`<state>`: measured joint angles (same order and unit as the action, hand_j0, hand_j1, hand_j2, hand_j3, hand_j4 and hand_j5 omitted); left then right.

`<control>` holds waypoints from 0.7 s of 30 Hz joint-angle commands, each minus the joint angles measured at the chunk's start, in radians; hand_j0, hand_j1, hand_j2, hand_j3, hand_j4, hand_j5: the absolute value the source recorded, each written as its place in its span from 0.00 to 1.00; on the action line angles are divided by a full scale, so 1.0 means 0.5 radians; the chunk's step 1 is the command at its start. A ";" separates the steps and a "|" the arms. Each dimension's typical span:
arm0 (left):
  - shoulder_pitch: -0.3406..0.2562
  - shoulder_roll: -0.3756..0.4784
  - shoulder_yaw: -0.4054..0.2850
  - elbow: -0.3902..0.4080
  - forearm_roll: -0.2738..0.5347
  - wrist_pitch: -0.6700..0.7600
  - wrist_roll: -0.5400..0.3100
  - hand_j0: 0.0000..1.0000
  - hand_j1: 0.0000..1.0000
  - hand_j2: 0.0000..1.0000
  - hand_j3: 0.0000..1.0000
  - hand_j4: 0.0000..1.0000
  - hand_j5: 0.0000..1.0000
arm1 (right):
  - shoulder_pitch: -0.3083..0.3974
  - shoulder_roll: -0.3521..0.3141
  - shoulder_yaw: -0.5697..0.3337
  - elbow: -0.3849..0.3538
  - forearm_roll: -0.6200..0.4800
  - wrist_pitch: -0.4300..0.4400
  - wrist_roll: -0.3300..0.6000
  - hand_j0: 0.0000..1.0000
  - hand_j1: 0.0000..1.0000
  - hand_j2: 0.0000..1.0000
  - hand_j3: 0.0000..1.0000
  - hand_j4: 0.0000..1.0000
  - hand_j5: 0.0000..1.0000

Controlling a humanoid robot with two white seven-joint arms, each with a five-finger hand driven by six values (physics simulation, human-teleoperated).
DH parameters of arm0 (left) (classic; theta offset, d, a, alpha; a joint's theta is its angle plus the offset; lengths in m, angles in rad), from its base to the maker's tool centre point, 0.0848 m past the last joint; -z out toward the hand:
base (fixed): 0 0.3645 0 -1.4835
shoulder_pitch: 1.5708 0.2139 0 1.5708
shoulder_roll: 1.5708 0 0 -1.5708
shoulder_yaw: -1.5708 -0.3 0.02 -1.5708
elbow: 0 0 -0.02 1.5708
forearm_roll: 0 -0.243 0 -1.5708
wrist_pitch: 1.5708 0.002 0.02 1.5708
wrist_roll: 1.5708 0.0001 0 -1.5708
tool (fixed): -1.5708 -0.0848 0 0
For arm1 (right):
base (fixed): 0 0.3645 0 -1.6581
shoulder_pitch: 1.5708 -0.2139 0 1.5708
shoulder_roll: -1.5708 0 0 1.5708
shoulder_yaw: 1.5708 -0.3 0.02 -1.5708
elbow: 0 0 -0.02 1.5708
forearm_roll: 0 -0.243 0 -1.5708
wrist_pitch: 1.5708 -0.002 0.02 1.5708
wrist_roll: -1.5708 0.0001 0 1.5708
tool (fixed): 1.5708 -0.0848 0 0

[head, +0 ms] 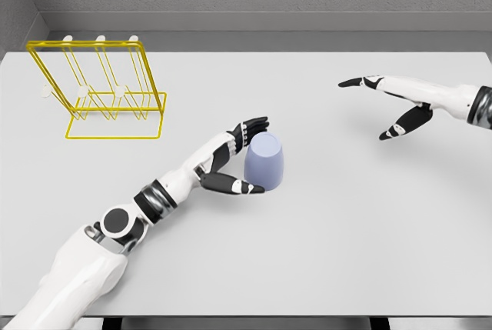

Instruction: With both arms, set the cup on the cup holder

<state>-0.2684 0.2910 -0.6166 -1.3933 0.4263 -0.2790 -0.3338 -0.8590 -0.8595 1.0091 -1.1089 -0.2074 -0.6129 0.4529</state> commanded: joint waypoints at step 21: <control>-0.018 -0.094 -0.003 0.053 0.000 0.003 -0.001 1.00 1.00 1.00 1.00 1.00 1.00 | 0.006 -0.014 -0.009 0.006 -0.015 0.004 -0.001 1.00 1.00 1.00 1.00 1.00 1.00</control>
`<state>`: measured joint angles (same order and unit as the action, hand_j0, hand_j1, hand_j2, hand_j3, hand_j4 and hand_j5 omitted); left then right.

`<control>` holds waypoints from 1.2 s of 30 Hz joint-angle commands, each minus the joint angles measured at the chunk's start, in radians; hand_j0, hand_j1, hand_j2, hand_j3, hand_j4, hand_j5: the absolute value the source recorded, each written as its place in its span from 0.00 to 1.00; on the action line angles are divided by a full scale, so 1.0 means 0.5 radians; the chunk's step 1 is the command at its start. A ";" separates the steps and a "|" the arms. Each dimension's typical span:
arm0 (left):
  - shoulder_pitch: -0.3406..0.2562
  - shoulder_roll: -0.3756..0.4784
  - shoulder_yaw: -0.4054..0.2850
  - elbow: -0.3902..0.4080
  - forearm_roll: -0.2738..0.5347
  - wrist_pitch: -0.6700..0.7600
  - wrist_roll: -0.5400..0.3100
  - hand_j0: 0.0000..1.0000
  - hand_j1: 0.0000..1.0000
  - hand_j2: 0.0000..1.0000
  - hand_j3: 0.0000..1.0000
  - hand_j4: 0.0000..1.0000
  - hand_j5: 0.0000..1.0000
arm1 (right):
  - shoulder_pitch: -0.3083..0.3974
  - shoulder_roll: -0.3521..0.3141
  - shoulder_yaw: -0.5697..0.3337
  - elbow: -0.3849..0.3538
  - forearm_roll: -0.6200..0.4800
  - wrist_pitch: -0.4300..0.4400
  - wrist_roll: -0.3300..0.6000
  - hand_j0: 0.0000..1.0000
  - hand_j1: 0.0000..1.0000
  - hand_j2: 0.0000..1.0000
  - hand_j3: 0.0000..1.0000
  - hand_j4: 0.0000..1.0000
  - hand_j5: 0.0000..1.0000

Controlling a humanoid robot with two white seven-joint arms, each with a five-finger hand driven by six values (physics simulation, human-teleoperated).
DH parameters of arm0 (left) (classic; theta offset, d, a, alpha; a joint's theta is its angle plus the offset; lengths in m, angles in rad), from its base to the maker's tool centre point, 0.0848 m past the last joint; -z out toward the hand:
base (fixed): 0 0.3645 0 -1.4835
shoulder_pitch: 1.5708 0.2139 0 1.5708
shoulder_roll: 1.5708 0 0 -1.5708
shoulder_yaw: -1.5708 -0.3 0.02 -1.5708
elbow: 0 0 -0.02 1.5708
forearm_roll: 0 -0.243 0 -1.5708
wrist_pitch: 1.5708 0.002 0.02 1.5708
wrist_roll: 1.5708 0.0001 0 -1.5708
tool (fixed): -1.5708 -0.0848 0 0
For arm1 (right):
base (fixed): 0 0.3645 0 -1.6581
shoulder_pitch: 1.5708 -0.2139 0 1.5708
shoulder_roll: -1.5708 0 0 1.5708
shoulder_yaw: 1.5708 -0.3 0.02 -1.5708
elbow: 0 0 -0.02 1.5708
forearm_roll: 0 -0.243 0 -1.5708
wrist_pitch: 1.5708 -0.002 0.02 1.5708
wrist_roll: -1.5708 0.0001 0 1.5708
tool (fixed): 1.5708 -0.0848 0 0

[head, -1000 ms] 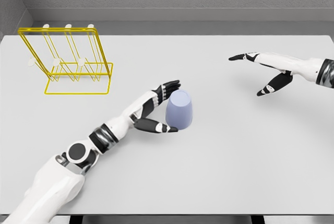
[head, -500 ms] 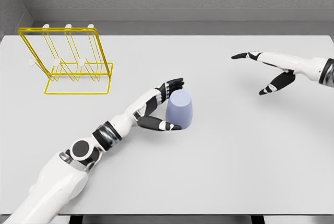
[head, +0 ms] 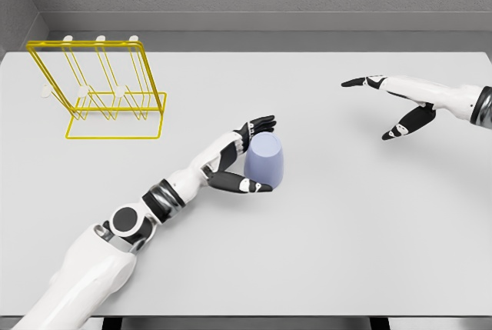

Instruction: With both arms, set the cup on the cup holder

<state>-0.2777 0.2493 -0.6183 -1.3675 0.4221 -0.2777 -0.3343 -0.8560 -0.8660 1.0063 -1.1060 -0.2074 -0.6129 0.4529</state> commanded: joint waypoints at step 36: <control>0.003 -0.023 0.003 0.026 0.012 -0.006 0.003 0.52 0.52 0.52 0.52 0.52 0.52 | 0.000 0.008 -0.003 -0.003 -0.009 0.004 0.005 1.00 1.00 1.00 1.00 1.00 1.00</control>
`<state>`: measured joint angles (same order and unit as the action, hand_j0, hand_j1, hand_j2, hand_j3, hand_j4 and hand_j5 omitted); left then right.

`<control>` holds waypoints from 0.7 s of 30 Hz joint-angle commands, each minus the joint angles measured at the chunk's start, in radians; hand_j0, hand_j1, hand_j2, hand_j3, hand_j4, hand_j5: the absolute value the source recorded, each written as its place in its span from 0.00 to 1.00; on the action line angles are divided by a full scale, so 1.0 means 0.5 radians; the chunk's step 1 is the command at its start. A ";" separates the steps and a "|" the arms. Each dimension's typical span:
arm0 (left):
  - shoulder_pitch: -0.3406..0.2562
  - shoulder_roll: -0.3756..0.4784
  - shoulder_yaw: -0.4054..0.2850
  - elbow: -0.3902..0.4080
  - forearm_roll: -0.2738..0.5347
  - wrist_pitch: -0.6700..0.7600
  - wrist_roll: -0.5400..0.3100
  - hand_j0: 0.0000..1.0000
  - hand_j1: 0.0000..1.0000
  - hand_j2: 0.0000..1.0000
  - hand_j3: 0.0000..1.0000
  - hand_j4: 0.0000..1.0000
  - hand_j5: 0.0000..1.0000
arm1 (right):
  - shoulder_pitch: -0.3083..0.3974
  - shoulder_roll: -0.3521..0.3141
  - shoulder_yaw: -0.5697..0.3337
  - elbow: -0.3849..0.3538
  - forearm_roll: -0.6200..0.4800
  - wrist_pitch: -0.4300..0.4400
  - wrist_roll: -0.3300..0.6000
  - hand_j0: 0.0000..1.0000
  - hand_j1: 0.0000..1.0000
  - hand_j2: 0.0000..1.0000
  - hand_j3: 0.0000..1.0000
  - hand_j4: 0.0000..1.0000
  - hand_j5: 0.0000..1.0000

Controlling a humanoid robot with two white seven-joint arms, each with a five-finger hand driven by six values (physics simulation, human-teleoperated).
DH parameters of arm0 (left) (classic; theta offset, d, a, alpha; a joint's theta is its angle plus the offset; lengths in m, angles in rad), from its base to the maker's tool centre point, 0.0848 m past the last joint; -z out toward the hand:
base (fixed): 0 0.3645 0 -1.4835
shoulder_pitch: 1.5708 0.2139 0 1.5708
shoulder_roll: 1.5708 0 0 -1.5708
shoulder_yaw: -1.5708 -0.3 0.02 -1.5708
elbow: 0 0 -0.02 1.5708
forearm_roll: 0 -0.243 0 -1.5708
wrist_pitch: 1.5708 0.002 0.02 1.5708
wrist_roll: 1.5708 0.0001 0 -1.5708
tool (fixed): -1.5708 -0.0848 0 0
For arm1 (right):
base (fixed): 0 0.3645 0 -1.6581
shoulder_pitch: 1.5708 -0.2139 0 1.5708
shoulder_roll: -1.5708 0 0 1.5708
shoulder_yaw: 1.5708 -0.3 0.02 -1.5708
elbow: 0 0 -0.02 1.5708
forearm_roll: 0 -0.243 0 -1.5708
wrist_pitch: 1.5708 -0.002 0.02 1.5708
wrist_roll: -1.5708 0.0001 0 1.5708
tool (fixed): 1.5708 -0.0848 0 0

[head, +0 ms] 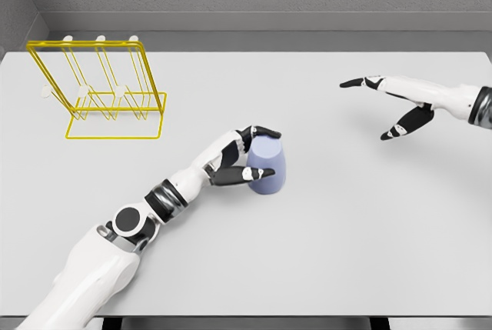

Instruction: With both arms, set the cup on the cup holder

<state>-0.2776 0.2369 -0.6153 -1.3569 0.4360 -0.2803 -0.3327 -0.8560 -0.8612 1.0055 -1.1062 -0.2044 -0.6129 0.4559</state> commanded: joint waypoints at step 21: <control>0.040 0.038 0.046 -0.192 0.018 -0.004 -0.006 0.47 0.47 0.47 0.47 0.47 0.47 | -0.003 -0.008 -0.002 -0.003 -0.015 0.004 -0.001 1.00 1.00 1.00 1.00 1.00 1.00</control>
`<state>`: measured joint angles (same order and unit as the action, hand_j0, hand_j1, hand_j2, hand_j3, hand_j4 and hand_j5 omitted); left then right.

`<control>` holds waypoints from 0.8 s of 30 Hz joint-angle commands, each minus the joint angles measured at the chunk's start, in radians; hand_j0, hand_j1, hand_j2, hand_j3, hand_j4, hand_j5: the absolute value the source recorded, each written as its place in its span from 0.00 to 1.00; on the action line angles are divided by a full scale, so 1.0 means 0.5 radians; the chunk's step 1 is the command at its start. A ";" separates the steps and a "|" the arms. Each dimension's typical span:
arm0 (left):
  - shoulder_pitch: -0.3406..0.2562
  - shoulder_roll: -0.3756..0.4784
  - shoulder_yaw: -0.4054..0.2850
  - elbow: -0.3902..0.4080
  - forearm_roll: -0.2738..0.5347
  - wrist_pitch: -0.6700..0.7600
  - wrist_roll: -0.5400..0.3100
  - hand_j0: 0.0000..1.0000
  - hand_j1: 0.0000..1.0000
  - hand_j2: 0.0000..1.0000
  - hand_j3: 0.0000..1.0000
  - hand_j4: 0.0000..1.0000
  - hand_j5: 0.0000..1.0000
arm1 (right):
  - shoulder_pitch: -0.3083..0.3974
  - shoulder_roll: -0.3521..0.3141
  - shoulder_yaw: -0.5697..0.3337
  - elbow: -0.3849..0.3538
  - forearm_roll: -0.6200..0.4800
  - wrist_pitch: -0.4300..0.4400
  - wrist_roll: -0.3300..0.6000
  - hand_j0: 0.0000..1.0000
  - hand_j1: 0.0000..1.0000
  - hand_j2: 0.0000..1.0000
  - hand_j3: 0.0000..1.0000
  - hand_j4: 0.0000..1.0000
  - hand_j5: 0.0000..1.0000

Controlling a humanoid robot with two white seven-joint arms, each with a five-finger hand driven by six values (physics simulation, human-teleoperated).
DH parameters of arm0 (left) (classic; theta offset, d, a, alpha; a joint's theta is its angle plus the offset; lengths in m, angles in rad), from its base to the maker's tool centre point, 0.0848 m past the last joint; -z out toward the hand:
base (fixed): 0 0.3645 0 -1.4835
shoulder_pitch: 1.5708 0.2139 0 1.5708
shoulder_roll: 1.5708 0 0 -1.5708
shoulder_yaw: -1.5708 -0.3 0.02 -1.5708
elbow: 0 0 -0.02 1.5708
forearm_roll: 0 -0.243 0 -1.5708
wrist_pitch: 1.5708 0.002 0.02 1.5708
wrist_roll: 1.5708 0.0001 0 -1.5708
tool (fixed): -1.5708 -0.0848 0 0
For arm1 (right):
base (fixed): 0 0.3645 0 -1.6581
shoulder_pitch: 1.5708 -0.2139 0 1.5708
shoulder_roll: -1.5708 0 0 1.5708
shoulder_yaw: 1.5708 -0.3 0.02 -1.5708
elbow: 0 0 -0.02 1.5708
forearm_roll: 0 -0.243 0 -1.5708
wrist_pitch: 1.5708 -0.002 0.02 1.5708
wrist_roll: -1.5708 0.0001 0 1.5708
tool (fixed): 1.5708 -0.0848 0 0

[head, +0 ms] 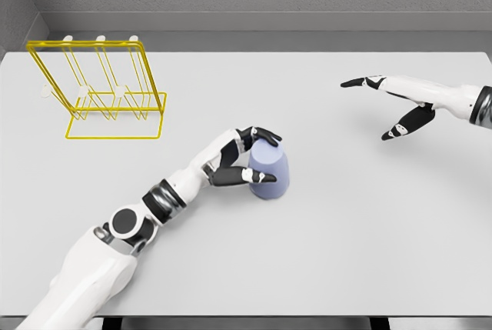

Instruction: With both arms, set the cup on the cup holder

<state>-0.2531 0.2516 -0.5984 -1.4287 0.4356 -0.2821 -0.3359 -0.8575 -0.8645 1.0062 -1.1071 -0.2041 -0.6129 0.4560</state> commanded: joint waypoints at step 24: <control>0.083 0.497 0.421 -0.557 0.245 0.012 0.003 0.47 0.47 0.47 0.47 0.47 0.47 | -0.003 -0.004 -0.003 -0.001 -0.015 0.004 -0.001 1.00 1.00 1.00 1.00 1.00 1.00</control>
<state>-0.2132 0.4910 -0.4001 -1.7000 0.5512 -0.2764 -0.3347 -0.8590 -0.8655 1.0062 -1.1070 -0.2037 -0.6129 0.4560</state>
